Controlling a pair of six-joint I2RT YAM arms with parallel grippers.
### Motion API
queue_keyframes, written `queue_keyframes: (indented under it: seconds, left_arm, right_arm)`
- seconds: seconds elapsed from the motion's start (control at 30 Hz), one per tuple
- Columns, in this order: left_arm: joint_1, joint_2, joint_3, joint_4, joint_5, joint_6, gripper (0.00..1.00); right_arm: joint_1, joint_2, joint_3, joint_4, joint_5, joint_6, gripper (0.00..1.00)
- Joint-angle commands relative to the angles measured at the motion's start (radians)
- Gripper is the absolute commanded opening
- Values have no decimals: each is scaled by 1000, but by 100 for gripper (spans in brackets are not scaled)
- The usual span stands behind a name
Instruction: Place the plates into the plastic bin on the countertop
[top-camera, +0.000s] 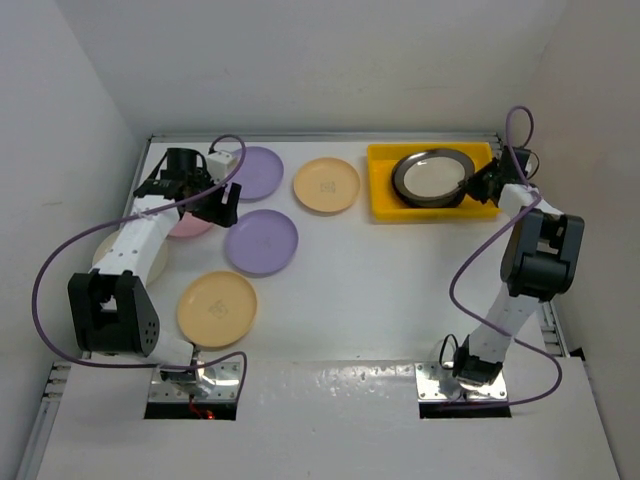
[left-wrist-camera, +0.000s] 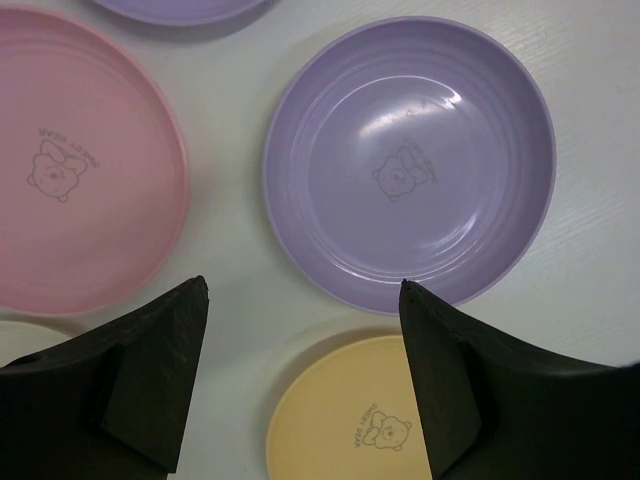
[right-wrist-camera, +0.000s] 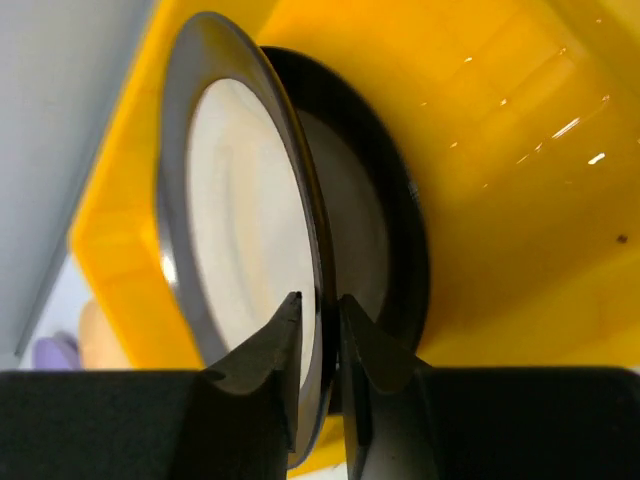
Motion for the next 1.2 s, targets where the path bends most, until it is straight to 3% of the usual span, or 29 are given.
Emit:
queue_keyframes:
  seconds: [0.0, 0.13, 0.17, 0.27, 0.3, 0.4, 0.57, 0.7, 0.83, 0.97, 1.03, 1.17]
  left_arm:
    - [13, 2, 48, 1, 8, 4, 78]
    - [13, 2, 48, 1, -1, 4, 78]
    - [13, 2, 48, 1, -1, 4, 78]
    - [13, 2, 48, 1, -10, 13, 78]
    - [13, 2, 48, 1, -10, 13, 78]
    - [13, 2, 48, 1, -10, 13, 78]
    - [13, 2, 48, 1, -1, 13, 78]
    - [13, -7, 37, 1, -10, 22, 78]
    - [4, -7, 37, 1, -10, 22, 78]
    - [4, -7, 37, 1, 10, 22, 78]
    - [4, -7, 37, 1, 10, 22, 78]
    - [4, -7, 19, 1, 0, -3, 78]
  right_arm:
    - [-9, 87, 86, 105, -100, 13, 20]
    - [30, 175, 236, -135, -105, -102, 39]
    - [43, 182, 241, -177, -61, -118, 54]
    - [72, 193, 277, -281, 50, -237, 75]
    - [80, 195, 290, -306, 75, -259, 78]
    - [103, 192, 329, -412, 226, -305, 79]
    - [124, 161, 298, -498, 274, -366, 76]
    - [208, -15, 110, -330, 381, -506, 84]
    - [190, -63, 143, -430, 489, -340, 83]
    - [132, -150, 32, -361, 374, -76, 78]
    - [135, -181, -39, -282, 339, -54, 76]
    - [210, -190, -18, -233, 197, -101, 72]
